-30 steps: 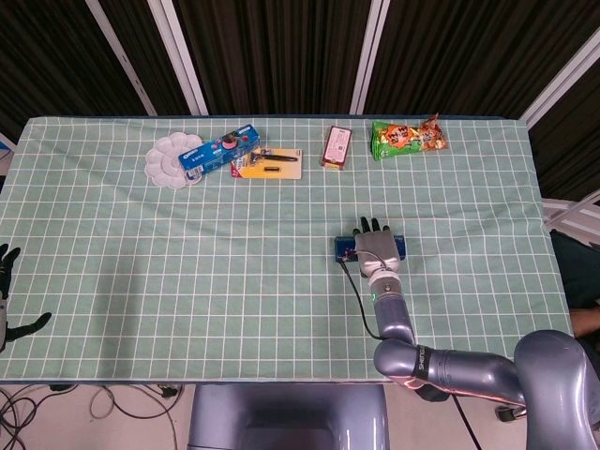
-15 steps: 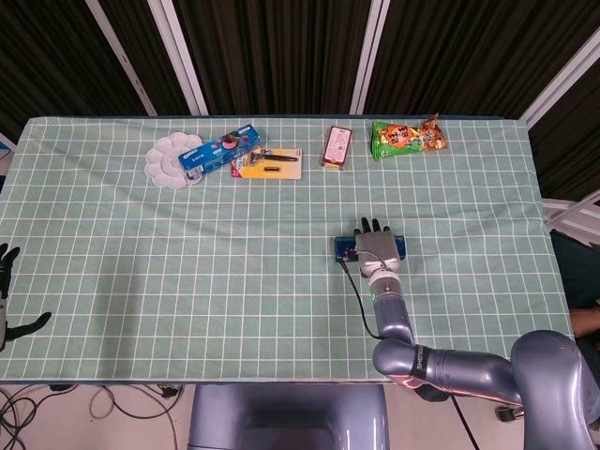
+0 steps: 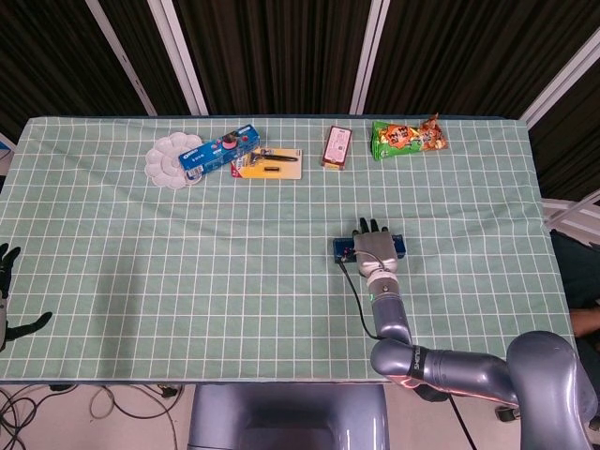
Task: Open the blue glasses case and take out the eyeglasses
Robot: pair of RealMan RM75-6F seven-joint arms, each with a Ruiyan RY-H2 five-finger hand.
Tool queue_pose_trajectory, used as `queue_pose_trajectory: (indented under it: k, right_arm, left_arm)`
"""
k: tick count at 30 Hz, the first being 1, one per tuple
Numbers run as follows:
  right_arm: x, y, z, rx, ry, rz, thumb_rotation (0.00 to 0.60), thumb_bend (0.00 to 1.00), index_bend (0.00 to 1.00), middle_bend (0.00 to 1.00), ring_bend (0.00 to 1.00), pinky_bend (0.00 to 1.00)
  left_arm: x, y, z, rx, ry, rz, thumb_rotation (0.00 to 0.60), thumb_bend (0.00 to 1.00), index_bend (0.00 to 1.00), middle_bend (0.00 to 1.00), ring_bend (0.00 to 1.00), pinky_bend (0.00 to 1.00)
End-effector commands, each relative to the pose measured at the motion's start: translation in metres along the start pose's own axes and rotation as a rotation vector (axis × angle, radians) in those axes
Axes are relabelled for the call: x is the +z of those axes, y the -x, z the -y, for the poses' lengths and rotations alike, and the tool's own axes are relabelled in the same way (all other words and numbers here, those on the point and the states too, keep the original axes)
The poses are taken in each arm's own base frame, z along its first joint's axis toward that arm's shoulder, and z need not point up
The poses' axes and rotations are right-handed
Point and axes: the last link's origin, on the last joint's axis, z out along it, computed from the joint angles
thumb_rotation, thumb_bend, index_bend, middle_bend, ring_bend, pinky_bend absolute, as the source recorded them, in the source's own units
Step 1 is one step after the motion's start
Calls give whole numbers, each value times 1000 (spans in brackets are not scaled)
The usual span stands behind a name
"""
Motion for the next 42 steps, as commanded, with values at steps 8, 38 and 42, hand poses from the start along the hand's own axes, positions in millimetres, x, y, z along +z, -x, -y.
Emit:
queue_pose_trajectory:
  k: [8,38,42]
  right_arm:
    - [2,-3,3,6,3,-11,600,778,246,0,0,200]
    - [-1,-50,3,90,-16,-192,600,455,124,417,415,510]
    - [-23,-52,-8,97,-49,-186,600,452,129,699,726,747]
  left_arm:
    - [0,0,0,-4,0,2,600,4,0,0,0,0]
    - [-1,-1,-2,-11,6,0,600,5,0,0,0,0]
    - [-1,-1,-3,-7,11,0,600,6,0,0,0,0]
